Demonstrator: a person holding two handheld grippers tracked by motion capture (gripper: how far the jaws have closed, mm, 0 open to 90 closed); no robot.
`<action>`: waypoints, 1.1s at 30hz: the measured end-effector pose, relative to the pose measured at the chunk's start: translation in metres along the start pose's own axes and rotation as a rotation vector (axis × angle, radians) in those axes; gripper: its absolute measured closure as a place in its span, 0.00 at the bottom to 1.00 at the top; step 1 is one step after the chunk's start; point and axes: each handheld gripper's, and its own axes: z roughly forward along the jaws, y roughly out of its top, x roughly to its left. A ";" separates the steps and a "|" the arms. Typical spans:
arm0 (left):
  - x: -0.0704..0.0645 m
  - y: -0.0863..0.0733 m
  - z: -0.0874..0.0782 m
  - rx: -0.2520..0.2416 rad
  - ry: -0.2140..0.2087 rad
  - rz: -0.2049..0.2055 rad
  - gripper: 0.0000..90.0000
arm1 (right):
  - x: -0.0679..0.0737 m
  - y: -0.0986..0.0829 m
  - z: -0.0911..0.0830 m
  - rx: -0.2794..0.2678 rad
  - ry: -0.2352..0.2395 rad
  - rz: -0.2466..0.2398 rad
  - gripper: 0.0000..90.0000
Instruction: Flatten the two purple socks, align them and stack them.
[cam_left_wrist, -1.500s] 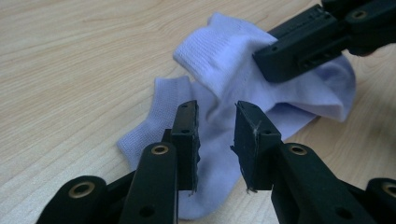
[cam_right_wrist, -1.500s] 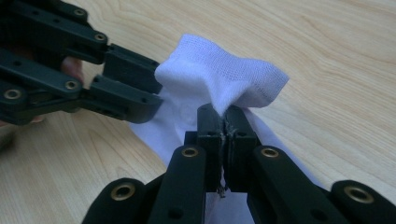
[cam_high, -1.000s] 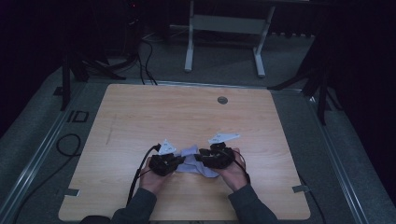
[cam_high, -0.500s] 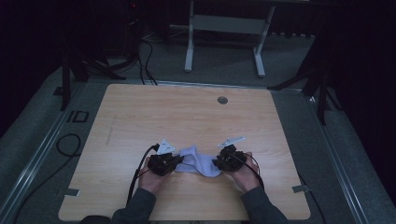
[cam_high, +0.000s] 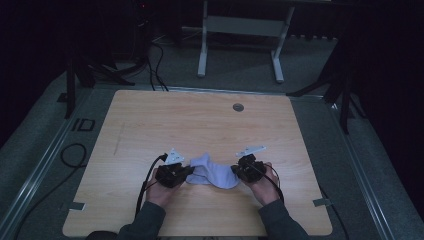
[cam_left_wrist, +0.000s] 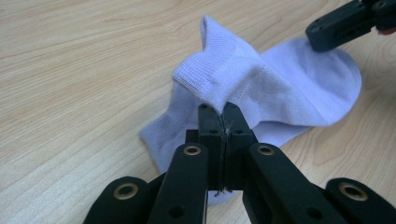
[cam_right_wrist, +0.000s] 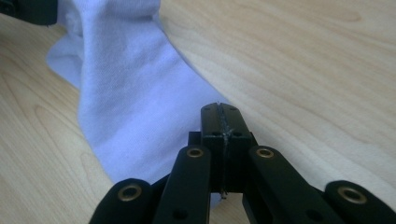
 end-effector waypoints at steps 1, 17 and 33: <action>0.000 0.000 0.000 0.001 -0.001 -0.005 0.99 | 0.000 0.000 -0.001 -0.004 -0.004 0.002 1.00; 0.011 -0.010 -0.007 0.077 -0.052 -0.101 0.98 | -0.007 -0.002 0.011 0.007 -0.027 0.021 1.00; 0.012 -0.005 -0.024 0.053 -0.028 -0.086 0.81 | -0.001 -0.006 0.019 0.016 -0.048 0.005 1.00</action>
